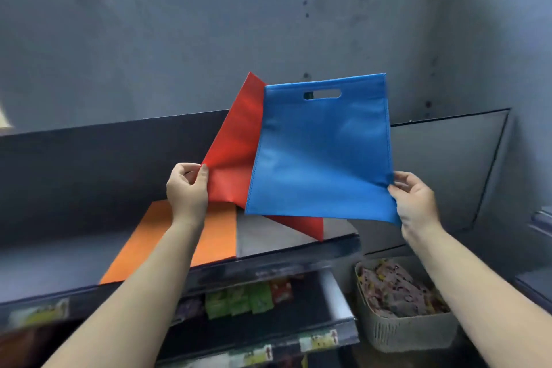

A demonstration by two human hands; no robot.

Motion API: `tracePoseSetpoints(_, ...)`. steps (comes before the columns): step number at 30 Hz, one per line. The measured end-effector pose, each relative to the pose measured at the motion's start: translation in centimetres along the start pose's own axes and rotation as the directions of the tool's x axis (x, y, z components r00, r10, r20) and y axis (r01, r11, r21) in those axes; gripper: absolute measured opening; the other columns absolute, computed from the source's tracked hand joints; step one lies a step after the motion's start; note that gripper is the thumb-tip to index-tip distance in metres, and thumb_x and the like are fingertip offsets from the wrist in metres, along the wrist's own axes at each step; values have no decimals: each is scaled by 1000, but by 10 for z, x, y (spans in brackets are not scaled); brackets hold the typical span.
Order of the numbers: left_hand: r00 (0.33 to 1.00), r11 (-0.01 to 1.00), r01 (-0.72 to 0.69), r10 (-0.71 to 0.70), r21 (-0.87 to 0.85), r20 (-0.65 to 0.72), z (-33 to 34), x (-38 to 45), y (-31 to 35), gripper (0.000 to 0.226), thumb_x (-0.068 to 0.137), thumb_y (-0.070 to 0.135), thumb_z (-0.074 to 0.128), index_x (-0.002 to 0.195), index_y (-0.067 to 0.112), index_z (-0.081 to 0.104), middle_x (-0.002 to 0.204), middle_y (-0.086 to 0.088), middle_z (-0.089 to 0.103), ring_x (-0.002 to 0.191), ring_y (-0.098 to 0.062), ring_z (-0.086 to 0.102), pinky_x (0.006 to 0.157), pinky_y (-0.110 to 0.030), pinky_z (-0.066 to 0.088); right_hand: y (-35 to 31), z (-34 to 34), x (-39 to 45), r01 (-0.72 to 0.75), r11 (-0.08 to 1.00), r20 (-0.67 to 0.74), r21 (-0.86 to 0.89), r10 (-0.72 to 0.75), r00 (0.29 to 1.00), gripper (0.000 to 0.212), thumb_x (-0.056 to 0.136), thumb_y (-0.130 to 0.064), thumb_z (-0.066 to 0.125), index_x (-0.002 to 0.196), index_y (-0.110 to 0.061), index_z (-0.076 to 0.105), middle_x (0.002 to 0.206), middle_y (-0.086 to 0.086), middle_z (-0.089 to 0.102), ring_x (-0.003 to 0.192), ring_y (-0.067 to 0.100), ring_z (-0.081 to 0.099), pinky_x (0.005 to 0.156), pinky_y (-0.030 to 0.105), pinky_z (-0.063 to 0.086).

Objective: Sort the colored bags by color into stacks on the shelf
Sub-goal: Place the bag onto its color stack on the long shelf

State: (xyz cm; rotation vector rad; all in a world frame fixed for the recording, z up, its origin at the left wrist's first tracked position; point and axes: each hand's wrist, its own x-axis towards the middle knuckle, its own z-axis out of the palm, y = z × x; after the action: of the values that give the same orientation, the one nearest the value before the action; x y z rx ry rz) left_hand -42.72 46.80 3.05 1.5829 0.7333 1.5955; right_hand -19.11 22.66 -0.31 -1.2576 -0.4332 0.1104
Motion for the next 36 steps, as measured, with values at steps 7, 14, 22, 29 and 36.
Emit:
tracePoseSetpoints(7,987,995,34,-18,95,-159,-172,55,-38,20,91,16,62,75,24,52,77,0,59,73,-13,54,70,-32,44,25,166,-75,-143,981,194,134,115,974,29,95,5,47,84,-19,57,83,0,63,72,13,60,51,14,52)
tracePoseSetpoints(14,950,988,57,-9,146,-311,-310,91,-70,24,91,10,62,73,23,52,73,4,57,67,-4,52,60,-11,43,50,294,-140,-243,957,344,159,177,922,26,95,2,48,85,-18,59,85,1,64,72,14,61,51,16,53)
tracePoseSetpoints(22,907,933,265,-155,245,-392,-369,114,-120,16,91,18,60,77,19,53,83,-6,62,84,-29,62,77,-45,54,68,375,-154,-311,936,390,163,228,892,24,94,3,50,86,-17,59,92,6,64,77,18,61,53,18,53)
tracePoseSetpoints(29,956,846,257,-152,467,-249,-374,123,-163,10,91,13,60,86,8,53,85,-6,59,84,-20,56,65,-22,33,87,421,-137,-317,936,380,149,242,893,26,94,4,47,86,-18,58,90,5,63,77,16,61,57,20,53)
tracePoseSetpoints(36,915,771,401,-365,494,-172,-369,152,-190,18,84,12,66,70,16,55,81,-4,60,80,-22,57,74,-31,45,102,461,-123,-272,951,333,150,210,919,29,93,7,46,83,-19,56,85,2,61,73,13,59,63,21,51)
